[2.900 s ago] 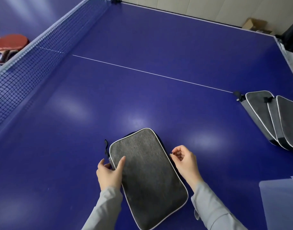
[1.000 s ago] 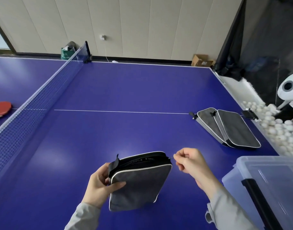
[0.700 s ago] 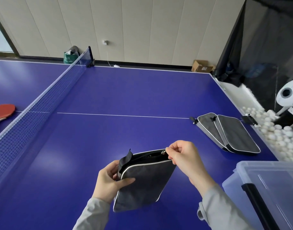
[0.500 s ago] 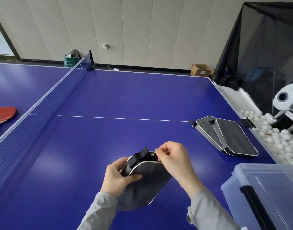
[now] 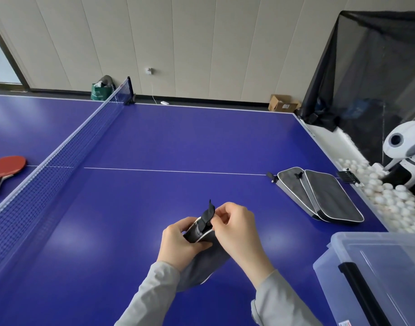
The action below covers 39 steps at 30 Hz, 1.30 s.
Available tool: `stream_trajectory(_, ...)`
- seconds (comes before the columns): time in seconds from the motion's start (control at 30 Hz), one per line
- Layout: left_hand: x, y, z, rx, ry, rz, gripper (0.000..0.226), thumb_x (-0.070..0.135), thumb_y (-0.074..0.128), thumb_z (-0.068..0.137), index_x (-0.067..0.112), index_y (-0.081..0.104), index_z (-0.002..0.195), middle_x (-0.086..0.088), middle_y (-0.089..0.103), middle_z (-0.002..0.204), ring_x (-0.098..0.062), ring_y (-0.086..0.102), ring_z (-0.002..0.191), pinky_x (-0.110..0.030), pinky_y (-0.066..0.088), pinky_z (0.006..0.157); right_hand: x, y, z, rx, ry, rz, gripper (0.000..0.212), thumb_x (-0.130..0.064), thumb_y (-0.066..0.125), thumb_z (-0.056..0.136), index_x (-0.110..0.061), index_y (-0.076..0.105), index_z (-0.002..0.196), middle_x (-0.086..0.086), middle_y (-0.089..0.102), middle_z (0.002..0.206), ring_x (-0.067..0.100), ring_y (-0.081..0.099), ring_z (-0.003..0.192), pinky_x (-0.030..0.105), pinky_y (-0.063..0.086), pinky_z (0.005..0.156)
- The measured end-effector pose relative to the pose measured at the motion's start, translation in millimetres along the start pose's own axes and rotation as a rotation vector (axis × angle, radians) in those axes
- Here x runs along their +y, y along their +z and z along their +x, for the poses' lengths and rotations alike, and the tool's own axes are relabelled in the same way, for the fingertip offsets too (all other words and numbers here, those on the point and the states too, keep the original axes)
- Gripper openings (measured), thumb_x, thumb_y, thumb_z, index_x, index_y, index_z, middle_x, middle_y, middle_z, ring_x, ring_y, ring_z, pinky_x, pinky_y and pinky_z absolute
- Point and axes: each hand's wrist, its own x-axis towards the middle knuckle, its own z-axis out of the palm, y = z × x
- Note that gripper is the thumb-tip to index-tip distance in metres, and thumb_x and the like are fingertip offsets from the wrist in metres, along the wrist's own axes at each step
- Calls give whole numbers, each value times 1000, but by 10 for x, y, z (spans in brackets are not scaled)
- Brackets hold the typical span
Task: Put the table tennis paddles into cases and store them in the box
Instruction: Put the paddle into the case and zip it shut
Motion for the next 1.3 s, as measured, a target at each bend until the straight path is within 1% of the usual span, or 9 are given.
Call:
stream_trajectory(0.2,11,-20,23,34,25,-39,36,11,82,62,38,70,81,10,72,78,-5,66,79,-21,46,74,23,52,-59,99,-95,-6,13,-26,66,83,-26,59,72,-13,61,63,10,60,67,27,48,63)
stream_trajectory(0.37,-43,-133,42,140,-45,-207,36,16,84,47,23,72,80,-2,74,79,-20,69,79,-38,54,79,136,59,-62,220,-125,74,11,-24,70,81,-26,59,79,-12,58,64,7,54,64,21,45,62)
stream_trajectory(0.5,-178,-288,51,228,-147,-431,35,-5,86,52,14,73,80,-11,74,83,-29,67,79,-45,55,82,349,66,-108,243,-66,108,10,-21,71,82,-23,61,86,-12,60,70,4,56,73,17,44,62)
stream_trajectory(0.63,-292,-463,20,334,-250,-652,39,0,83,48,8,71,85,-13,72,87,-27,68,74,-38,58,72,635,183,-227,224,78,173,16,-20,72,82,-23,60,92,-7,62,80,11,56,72,29,49,68)
stream_trajectory(0.77,-460,-704,-56,434,-354,-818,34,0,77,66,6,69,99,-10,72,89,-20,69,63,-30,58,56,941,480,-444,96,276,287,34,-26,74,80,-28,52,107,-7,57,106,8,56,88,22,46,71)
stream_trajectory(0.97,-762,-1123,-299,448,-467,-941,41,13,67,81,11,60,122,-15,65,116,-30,63,93,-41,57,73,1168,1003,-658,-196,583,549,58,-38,76,76,-33,45,125,-8,51,121,9,55,110,33,45,90)
stream_trajectory(1.03,-888,-1261,-434,469,-501,-967,42,18,64,85,14,58,126,-13,63,122,-29,63,97,-38,58,68,1171,1165,-701,-279,663,692,59,-35,78,74,-32,47,124,-3,57,122,15,61,108,40,51,90)
stream_trajectory(1.13,-1079,-1438,-652,521,-534,-1025,45,23,59,89,12,53,133,-12,60,129,-28,61,105,-37,58,67,1119,1404,-784,-357,750,876,57,-23,80,74,-25,49,122,5,68,113,23,64,102,38,55,73)
stream_trajectory(1.3,-1447,-1787,-1021,646,-596,-1081,44,26,57,91,10,54,132,-9,67,114,-23,66,88,-38,54,76,885,1843,-928,-426,690,780,48,-11,77,77,-18,53,117,8,68,106,22,68,87,40,57,70)
